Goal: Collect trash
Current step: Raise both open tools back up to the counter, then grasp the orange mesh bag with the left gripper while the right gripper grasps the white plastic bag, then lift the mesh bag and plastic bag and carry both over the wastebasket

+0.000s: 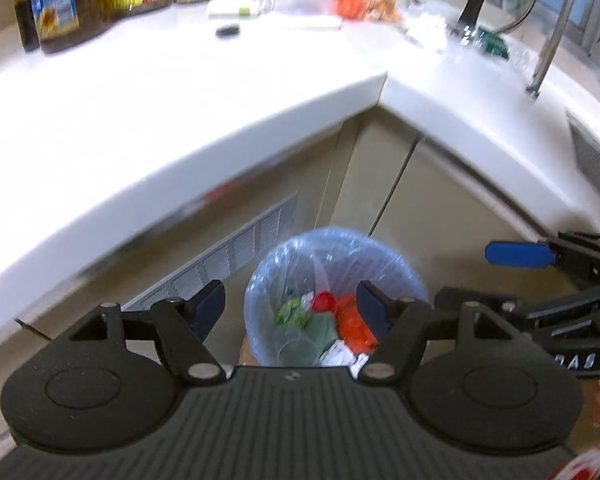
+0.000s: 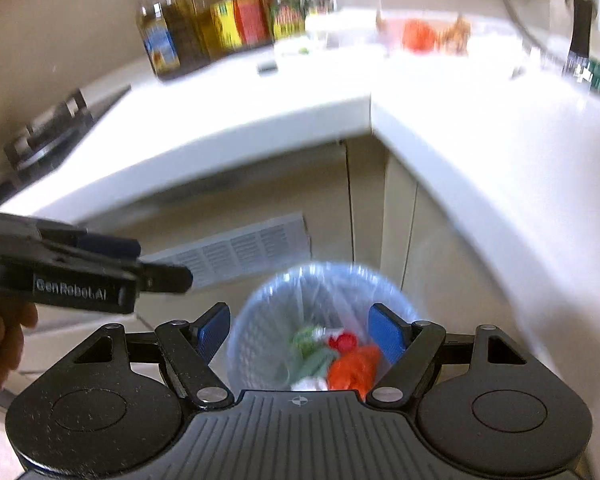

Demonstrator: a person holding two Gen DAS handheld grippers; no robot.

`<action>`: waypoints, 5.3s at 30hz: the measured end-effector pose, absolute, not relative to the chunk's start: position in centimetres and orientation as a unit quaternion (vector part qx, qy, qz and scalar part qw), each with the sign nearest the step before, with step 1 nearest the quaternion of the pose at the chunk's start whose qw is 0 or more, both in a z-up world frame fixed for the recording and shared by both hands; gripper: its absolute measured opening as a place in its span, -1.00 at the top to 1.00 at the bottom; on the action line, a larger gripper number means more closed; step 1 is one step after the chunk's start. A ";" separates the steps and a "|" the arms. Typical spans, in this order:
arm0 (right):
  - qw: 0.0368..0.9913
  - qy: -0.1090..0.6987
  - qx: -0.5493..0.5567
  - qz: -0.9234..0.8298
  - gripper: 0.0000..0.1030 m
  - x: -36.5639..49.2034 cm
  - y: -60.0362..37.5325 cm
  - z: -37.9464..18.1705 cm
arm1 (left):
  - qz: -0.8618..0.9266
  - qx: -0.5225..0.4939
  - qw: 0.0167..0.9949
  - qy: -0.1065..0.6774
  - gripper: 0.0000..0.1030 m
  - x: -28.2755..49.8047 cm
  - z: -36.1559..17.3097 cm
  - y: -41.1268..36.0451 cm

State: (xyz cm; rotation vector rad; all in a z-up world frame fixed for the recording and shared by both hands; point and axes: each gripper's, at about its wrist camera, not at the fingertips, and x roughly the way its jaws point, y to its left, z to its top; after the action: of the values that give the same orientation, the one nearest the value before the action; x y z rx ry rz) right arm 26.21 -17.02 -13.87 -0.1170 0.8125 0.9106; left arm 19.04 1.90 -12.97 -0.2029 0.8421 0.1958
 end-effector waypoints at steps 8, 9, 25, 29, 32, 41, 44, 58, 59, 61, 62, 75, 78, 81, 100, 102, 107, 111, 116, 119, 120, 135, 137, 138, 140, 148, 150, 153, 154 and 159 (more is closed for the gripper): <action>0.859 0.331 -0.020 0.390 -0.48 27.6 -18.7 -8.0 | 0.079 -0.078 0.928 0.355 -0.44 19.6 -7.8 1.6; 0.864 0.325 -0.016 0.384 -0.48 27.9 -19.0 -7.4 | 0.077 -0.076 0.931 0.349 -0.44 19.9 -7.3 1.7; 0.911 0.277 -0.007 0.305 -0.48 39.8 -22.1 -3.6 | 0.062 -0.036 0.953 0.296 -0.57 30.6 -2.5 1.5; 0.908 0.271 -0.016 0.320 -0.48 44.8 -21.6 -4.0 | 0.074 -0.033 0.951 0.298 -0.57 34.4 -2.4 1.6; 0.901 0.270 -0.034 0.338 -0.48 48.5 -20.8 -4.4 | 0.078 -0.025 0.951 0.299 -0.57 37.4 -2.4 1.3; 0.868 0.241 -0.129 0.415 -0.48 57.8 -17.5 -6.3 | 0.089 -0.013 0.947 0.309 -0.57 44.8 -2.7 0.9; 0.854 0.245 -0.167 0.428 -0.48 59.9 -16.4 -7.3 | 0.090 -0.012 0.945 0.315 -0.57 46.5 -2.8 0.8; 0.817 0.282 -0.153 0.479 0.28 64.0 -15.1 -8.9 | 0.087 -0.005 0.941 0.327 -0.57 51.2 -3.5 0.2; 0.818 0.281 -0.153 0.478 0.35 63.9 -15.2 -8.9 | 0.087 -0.004 0.941 0.327 -0.57 51.4 -3.6 0.1; 0.821 0.280 -0.149 0.474 0.41 63.6 -15.4 -8.8 | 0.085 -0.004 0.942 0.325 -0.57 51.8 -3.6 0.0; 0.823 0.280 -0.145 0.472 0.44 63.5 -15.6 -8.8 | 0.084 -0.002 0.942 0.324 -0.57 52.0 -3.7 -0.2; 0.859 0.260 -0.092 0.432 0.45 64.0 -19.1 -6.7 | 0.122 0.063 0.940 0.311 -0.25 57.8 -5.2 -1.7; 0.861 0.264 -0.083 0.427 0.45 64.2 -19.5 -6.7 | 0.132 0.089 0.934 0.319 -0.14 59.1 -5.8 -1.5; 0.864 0.266 -0.076 0.420 0.45 64.3 -20.0 -6.8 | 0.134 0.117 0.925 0.336 0.00 60.2 -6.6 -1.5; 0.872 0.284 -0.059 0.393 0.45 62.3 -21.4 -7.2 | 0.112 0.046 0.935 0.333 0.49 56.7 -4.5 -1.6; 0.874 0.286 -0.055 0.390 0.45 61.6 -21.6 -6.9 | 0.109 0.032 0.936 0.332 0.49 55.5 -4.1 -1.8; 0.876 0.291 -0.043 0.381 0.45 58.9 -21.9 -6.1 | 0.105 0.010 0.937 0.333 0.49 52.3 -3.5 -2.2; 0.876 0.295 -0.038 0.380 0.45 55.9 -21.7 -5.6 | 0.105 -0.011 0.937 0.332 0.49 49.1 -3.1 -2.3; 0.875 0.298 -0.032 0.379 0.45 51.7 -21.1 -5.0 | 0.101 -0.031 0.938 0.330 0.49 44.9 -2.6 -2.2; 0.874 0.302 -0.026 0.379 0.45 48.9 -20.9 -4.6 | 0.098 -0.038 0.939 0.327 0.49 42.2 -2.3 -2.3; 0.874 0.302 -0.025 0.379 0.45 48.1 -20.7 -4.4 | 0.097 -0.040 0.940 0.326 0.49 41.3 -2.2 -2.2; 0.872 0.307 -0.016 0.382 0.45 35.1 -19.6 -3.5 | 0.091 -0.051 0.935 0.338 0.49 28.4 -3.3 -1.6; 0.871 0.309 -0.016 0.382 0.45 33.8 -19.6 -3.5 | 0.091 -0.052 0.934 0.341 0.49 27.1 -3.7 -1.6; 0.871 0.309 -0.016 0.381 0.45 33.3 -19.6 -3.6 | 0.091 -0.053 0.934 0.342 0.49 26.6 -3.9 -1.6; 0.872 0.311 -0.016 0.379 0.45 32.3 -19.7 -3.6 | 0.090 -0.056 0.933 0.345 0.49 25.7 -4.3 -1.5; 0.866 0.324 -0.021 0.381 0.45 29.2 -20.6 -4.3 | 0.094 -0.067 0.924 0.365 0.49 23.5 -6.2 -2.0; 0.860 0.328 -0.027 0.390 0.45 28.8 -20.6 -4.7 | 0.099 -0.073 0.920 0.373 0.49 23.0 -7.0 -2.1; 0.848 0.339 -0.036 0.407 0.45 28.2 -20.4 -5.9 | 0.113 -0.084 0.910 0.389 0.49 22.4 -8.6 -2.1; 0.842 0.345 -0.041 0.413 0.45 28.1 -20.2 -6.4 | 0.118 -0.091 0.906 0.396 0.49 22.1 -9.2 -2.0; 0.816 0.375 -0.067 0.435 0.45 27.2 -19.6 -10.1 | 0.132 -0.108 0.886 0.431 0.49 21.4 -12.7 -2.1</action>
State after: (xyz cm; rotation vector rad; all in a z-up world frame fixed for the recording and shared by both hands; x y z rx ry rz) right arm 27.21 -19.59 -10.14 -0.1437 0.8004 0.9266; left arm 21.35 -2.09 -12.67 -0.2254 0.8966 0.2750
